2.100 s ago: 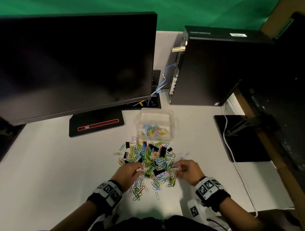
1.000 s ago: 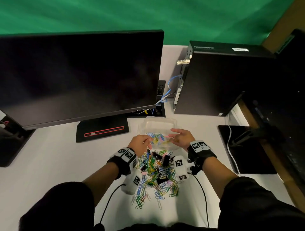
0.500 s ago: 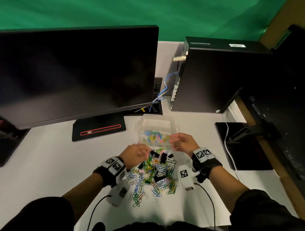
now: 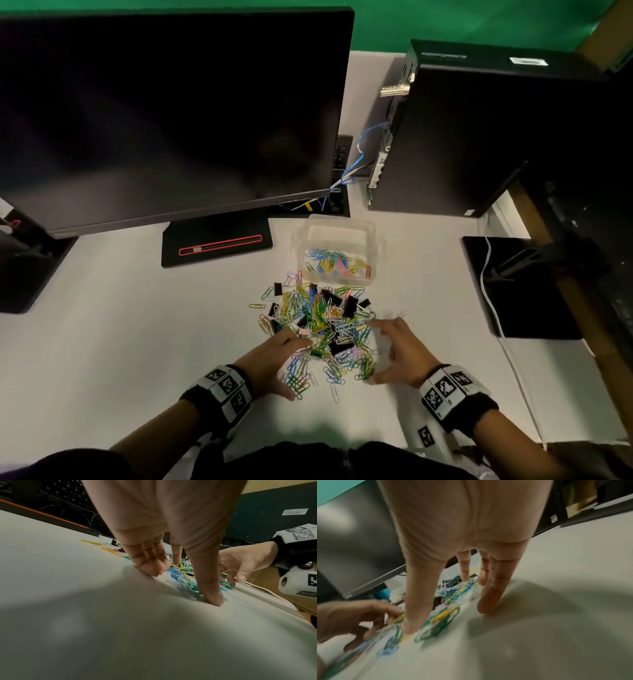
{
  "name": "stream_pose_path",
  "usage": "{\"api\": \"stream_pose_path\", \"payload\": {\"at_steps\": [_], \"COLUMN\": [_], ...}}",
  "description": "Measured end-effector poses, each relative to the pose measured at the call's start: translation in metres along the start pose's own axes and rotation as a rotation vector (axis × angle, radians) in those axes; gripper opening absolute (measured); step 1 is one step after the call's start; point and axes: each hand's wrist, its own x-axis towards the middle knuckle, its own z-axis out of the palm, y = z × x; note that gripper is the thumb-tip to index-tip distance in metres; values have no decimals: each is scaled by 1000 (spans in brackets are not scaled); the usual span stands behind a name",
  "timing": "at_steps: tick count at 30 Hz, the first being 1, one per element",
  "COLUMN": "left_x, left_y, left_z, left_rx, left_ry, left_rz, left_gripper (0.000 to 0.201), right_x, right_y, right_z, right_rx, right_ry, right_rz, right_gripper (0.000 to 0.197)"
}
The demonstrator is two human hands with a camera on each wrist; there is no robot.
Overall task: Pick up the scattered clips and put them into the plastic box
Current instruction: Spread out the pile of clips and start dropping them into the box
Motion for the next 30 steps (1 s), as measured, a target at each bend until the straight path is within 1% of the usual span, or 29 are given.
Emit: {"api": "stream_pose_path", "payload": {"at_steps": [1, 3, 6, 9, 13, 16, 19, 21, 23, 25, 28, 30], "left_x": [1, 5, 14, 22, 29, 31, 32, 33, 34, 31, 26, 25], "left_y": [2, 6, 15, 23, 28, 32, 33, 29, 25, 22, 19, 16], "left_z": [1, 4, 9, 13, 16, 16, 15, 14, 12, 7, 0, -4], "left_rx": [-2, 0, 22, 59, 98, 176, 234, 231, 164, 40, -178, -305], "left_ry": [6, 15, 55, 135, 204, 245, 258, 282, 314, 332, 329, 298], "left_rz": [-2, 3, 8, 6, 8, 10, 16, 34, 46, 4, -54, -102], "left_gripper": [94, 91, 87, 79, 51, 36, 28, 26, 26, 24, 17, 17], "right_x": [-1, -1, 3, 9, 8, 6, 4, 3, 3, 4, 5, 5], "right_y": [0, -4, -7, -6, -5, -5, -7, -7, -7, -7, -7, -9], "right_z": [4, 9, 14, 15, 16, 19, 20, 20, 16, 10, 5, 2], "right_rx": [-20, -68, -110, -101, -78, -49, -34, -38, -18, 20, 79, 151], "right_ry": [-11, -17, -12, -17, 44, 109, 150, 174, 187, 178, 171, 179], "right_rz": [-7, -10, -7, -48, -98, -98, -72, -44, -3, 53, 103, 140], "right_gripper": [107, 111, 105, 89, 57, 34, 17, 11, 10, 13, 10, 22]}}
